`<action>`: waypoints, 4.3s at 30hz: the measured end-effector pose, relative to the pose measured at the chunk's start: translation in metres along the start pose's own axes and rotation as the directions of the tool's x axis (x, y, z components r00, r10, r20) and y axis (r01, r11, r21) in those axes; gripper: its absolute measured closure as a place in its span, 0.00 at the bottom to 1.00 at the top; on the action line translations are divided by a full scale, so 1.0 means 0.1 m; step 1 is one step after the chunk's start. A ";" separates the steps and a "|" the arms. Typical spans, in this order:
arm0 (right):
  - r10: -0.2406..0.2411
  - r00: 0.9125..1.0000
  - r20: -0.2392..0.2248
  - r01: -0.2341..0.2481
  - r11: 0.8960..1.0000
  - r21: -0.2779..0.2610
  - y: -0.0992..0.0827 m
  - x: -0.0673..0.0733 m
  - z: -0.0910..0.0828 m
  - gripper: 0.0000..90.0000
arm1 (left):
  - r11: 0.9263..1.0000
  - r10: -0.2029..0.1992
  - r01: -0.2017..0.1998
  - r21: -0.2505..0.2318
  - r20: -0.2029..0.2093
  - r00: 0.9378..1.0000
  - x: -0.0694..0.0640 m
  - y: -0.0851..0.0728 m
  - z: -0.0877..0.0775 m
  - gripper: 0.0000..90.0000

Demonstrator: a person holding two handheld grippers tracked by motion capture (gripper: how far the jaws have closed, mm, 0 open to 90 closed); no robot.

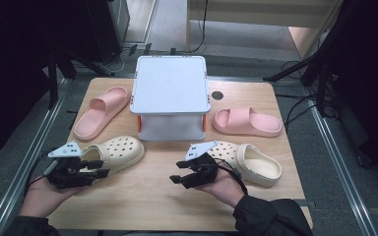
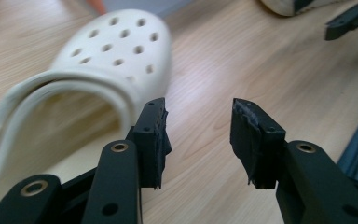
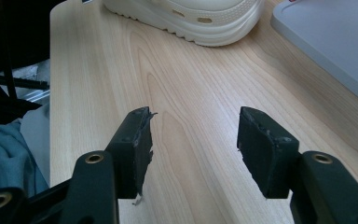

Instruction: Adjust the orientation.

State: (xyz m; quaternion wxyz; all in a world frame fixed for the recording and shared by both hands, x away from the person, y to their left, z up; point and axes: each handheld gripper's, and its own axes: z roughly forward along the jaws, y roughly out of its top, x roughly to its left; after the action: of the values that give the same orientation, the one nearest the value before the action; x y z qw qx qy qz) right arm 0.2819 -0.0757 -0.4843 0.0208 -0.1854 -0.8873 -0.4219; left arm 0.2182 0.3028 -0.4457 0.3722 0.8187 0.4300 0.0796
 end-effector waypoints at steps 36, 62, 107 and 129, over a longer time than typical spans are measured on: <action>0.015 0.999 0.033 -0.015 1.000 0.001 -0.03 -0.01 -0.06 0.51 | 0.998 0.019 -0.018 0.054 -0.026 0.999 0.03 0.15 0.40 0.86; 0.109 0.985 0.134 -0.102 0.993 -0.059 -0.31 0.01 -0.36 0.51 | 0.974 0.170 -0.201 0.106 0.247 0.954 -0.72 0.70 1.16 0.85; 0.137 0.976 0.168 -0.135 0.991 -0.027 -0.27 0.04 0.01 1.00 | 0.985 0.053 -0.078 0.153 0.157 0.986 0.08 0.48 1.08 0.98; 0.189 0.954 0.234 -0.181 0.982 -0.058 -0.17 -0.14 0.07 1.00 | 0.988 0.074 -0.100 0.119 0.202 0.976 -0.21 0.43 1.11 0.95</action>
State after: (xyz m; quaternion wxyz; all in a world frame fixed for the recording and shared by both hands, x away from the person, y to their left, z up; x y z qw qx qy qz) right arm 0.2899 -0.0843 -0.5045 -0.0496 -0.3173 -0.8544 -0.4085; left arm 0.2828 0.2121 -0.4912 0.3558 0.8628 0.3589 -0.0137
